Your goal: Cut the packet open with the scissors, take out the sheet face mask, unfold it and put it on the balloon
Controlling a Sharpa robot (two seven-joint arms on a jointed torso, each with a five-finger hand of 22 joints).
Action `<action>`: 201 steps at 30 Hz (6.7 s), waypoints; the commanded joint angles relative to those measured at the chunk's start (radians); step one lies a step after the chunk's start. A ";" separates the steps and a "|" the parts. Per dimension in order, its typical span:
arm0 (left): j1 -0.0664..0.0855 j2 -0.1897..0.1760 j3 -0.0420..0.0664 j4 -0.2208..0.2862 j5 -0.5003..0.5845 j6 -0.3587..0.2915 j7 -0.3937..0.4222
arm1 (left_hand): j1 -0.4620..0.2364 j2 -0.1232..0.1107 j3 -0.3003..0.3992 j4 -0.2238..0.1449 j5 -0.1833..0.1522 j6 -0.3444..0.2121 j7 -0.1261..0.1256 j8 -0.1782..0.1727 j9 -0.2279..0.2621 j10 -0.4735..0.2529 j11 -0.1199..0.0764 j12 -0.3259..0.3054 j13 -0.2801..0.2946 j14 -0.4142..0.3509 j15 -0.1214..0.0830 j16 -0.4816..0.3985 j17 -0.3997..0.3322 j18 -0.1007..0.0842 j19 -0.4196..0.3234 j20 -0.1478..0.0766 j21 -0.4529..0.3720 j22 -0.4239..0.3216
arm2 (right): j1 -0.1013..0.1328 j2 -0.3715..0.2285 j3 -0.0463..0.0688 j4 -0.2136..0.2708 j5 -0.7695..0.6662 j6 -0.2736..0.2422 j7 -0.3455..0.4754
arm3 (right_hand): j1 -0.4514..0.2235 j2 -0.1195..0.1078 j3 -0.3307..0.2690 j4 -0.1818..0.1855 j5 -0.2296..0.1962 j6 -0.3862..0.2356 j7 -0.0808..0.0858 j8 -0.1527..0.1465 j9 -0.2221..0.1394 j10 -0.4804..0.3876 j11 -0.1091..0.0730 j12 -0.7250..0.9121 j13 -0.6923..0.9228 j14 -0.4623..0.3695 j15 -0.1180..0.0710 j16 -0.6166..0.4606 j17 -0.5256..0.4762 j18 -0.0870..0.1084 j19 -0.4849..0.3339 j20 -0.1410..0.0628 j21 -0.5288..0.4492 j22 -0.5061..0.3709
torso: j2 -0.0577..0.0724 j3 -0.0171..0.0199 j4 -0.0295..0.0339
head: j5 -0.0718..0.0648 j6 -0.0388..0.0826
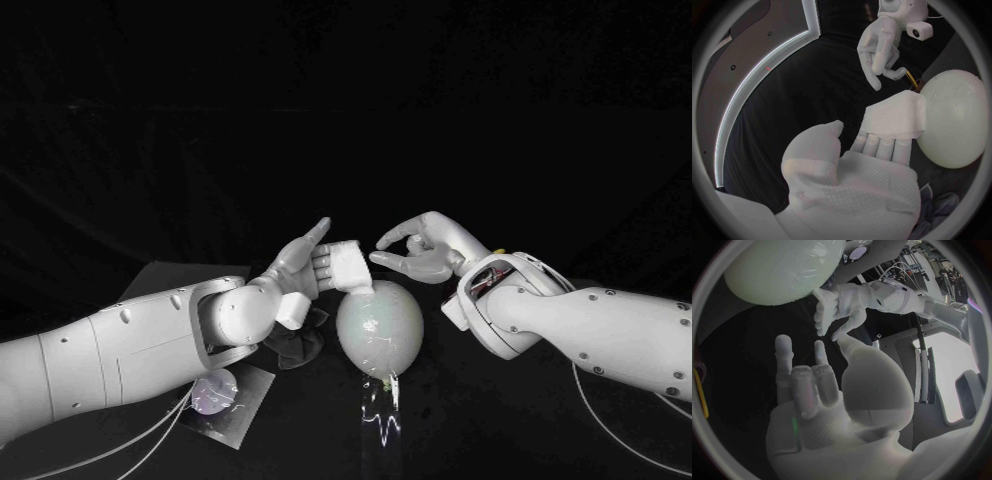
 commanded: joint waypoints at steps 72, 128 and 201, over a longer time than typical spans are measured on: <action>0.002 0.010 0.002 0.017 -0.115 -0.074 0.039 | 0.089 0.009 -0.106 0.000 0.003 -0.017 0.072 0.022 -0.001 -0.006 0.003 -0.004 -0.001 -0.034 0.019 -0.028 -0.027 0.006 -0.200 0.038 -0.121 -0.004 | -0.028 0.083 0.000 -0.041 0.194 -0.036 -0.047 | 0.233 0.080 0.091 -0.087 -0.006 0.143 -0.081 0.122 0.061 0.104 -0.082 0.093 0.263 0.106 -0.078 0.049 0.263 -0.024 0.158 -0.032 0.138 0.114 | 0.000 0.0000 0.0010 | -0.005 -0.012; 0.001 0.023 0.001 0.006 -0.077 -0.133 0.021 | 0.106 0.036 -0.152 0.001 0.003 -0.024 0.077 0.031 -0.003 -0.014 0.009 0.000 0.000 -0.085 0.029 -0.022 -0.045 0.008 -0.186 0.038 -0.112 0.003 | -0.045 0.040 0.000 0.058 -0.415 0.133 -0.272 | 0.071 -0.005 -0.156 0.082 -0.002 0.003 -0.004 0.007 0.069 0.081 -0.010 0.034 0.219 0.079 -0.011 0.024 0.210 0.002 0.047 -0.008 -0.028 0.081 | 0.001 -0.0001 0.0019 | -0.005 -0.018; 0.001 0.024 0.001 0.006 -0.061 -0.134 0.033 | 0.110 0.039 -0.156 0.001 0.003 -0.022 0.077 0.034 -0.002 -0.010 0.008 0.001 0.001 -0.081 0.028 -0.020 -0.045 0.008 -0.191 0.038 -0.112 0.002 | -0.060 0.123 -0.001 -0.010 -0.432 0.165 -0.340 | 0.103 0.048 -0.224 0.091 0.001 0.051 -0.019 0.010 0.074 0.100 -0.022 0.081 0.255 0.096 -0.021 0.040 0.243 -0.005 0.088 -0.014 0.008 0.111 | 0.000 0.0003 -0.0004 | -0.001 -0.022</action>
